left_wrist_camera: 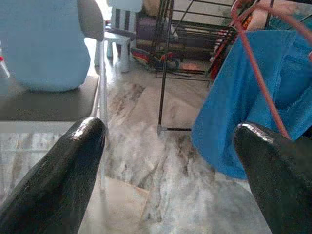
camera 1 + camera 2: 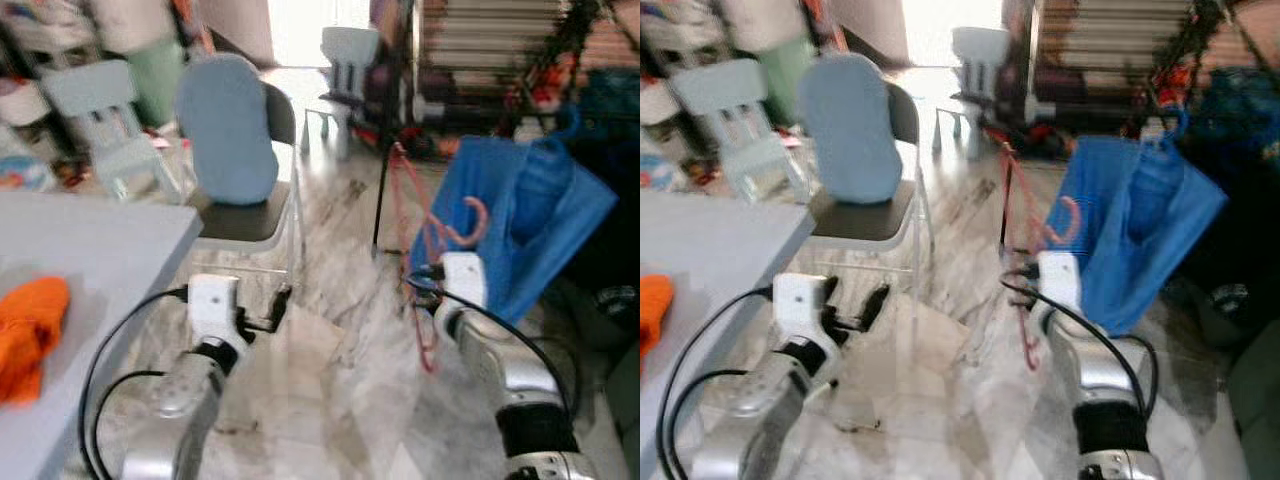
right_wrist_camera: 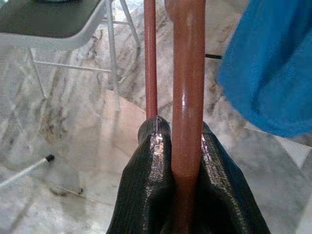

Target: Hang hanger

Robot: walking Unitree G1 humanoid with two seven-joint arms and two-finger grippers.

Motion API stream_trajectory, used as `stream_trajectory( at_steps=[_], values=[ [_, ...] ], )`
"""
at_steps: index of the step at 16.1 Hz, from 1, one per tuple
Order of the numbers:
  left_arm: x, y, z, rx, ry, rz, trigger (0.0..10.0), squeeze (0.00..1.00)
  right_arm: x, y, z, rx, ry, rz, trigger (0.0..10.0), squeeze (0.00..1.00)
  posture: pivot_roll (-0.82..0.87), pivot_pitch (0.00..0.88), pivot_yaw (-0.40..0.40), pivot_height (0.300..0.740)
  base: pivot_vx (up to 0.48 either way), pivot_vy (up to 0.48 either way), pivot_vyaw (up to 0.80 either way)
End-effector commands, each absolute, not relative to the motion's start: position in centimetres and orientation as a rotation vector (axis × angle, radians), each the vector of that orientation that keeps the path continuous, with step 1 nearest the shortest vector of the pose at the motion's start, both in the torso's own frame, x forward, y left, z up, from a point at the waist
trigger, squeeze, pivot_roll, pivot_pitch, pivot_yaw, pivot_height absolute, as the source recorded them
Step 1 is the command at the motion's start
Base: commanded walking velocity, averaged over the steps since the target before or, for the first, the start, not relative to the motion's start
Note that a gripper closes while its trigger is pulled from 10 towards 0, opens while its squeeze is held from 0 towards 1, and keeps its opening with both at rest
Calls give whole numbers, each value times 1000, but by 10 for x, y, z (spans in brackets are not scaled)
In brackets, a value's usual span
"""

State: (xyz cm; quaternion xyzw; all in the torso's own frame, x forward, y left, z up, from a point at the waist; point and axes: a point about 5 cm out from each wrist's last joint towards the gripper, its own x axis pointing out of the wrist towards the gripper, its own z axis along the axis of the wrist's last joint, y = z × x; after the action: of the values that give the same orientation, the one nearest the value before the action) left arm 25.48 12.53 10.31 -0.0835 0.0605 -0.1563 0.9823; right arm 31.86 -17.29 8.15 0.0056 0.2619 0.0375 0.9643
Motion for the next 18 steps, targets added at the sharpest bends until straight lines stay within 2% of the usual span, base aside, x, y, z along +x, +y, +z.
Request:
stream_trajectory(
  at_steps=[1, 8, 18],
  values=[
    [254, 118, 103, -167, 132, -347, 10000, 0, 318, -185, 84, -2, 538, 35, 10000, 0, -88, 36, 27, 740, 398, 266, -800],
    [254, 111, 99, -155, 173, -383, 10000, 0, 315, -183, 77, -11, 569, 22, 10000, 0, -89, 34, 28, 740, 398, 268, -763],
    [256, 110, 93, -110, 233, -379, 10000, 0, 315, -181, 75, 1, 598, 30, 10000, 0, -90, 30, 30, 740, 469, 0, 0]
  ],
)
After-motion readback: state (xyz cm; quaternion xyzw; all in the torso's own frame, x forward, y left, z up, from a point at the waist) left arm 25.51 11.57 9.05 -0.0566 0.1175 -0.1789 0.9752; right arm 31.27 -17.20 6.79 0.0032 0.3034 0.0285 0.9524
